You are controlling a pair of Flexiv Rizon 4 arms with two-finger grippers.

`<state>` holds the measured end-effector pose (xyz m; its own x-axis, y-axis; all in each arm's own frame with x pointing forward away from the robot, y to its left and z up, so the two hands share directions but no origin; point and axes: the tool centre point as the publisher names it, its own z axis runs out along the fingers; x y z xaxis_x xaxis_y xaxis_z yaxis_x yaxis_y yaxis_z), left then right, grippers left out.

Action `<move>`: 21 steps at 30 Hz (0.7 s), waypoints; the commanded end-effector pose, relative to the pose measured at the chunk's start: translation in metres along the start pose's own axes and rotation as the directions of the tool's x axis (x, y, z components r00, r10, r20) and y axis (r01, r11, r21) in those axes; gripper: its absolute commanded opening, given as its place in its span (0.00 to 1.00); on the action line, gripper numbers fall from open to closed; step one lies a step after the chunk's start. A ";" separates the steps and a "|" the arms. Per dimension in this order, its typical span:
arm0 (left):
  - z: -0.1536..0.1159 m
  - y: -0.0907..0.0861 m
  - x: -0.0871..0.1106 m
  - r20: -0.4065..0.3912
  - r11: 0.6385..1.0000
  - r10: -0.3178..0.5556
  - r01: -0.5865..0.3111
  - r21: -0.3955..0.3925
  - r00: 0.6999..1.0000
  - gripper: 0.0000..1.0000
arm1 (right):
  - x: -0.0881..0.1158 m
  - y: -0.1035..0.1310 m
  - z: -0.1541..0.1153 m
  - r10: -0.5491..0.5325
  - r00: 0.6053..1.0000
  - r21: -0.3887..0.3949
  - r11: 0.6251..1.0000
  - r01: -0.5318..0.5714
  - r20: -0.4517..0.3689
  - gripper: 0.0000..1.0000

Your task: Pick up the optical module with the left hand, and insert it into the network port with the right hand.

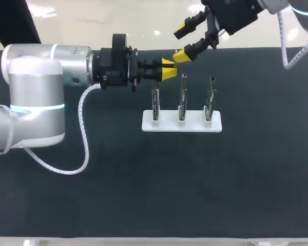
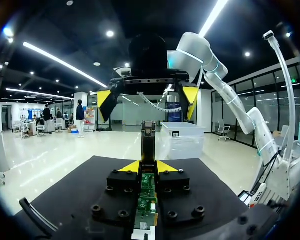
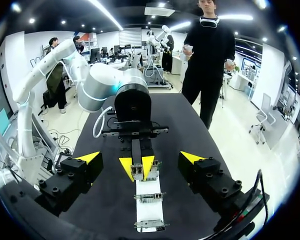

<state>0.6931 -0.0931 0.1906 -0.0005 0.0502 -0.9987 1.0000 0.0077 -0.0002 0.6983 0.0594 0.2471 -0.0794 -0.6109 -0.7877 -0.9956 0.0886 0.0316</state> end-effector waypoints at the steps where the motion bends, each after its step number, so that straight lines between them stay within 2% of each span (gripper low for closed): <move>1: 0.000 0.001 0.000 0.000 1.000 0.000 0.000 0.000 1.000 0.00 | 0.002 -0.005 0.007 -0.006 1.000 -0.013 1.000 0.007 0.018 1.00; 21: 0.000 0.001 0.000 0.000 1.000 0.000 0.000 0.000 1.000 0.00 | 0.003 0.002 0.011 -0.037 0.999 -0.018 0.999 0.037 0.004 1.00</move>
<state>0.6932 -0.0930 0.1906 -0.0005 0.0502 -0.9987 1.0000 0.0077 -0.0001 0.6987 0.0673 0.2369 -0.0412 -0.6099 -0.7914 -0.9987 0.0497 0.0137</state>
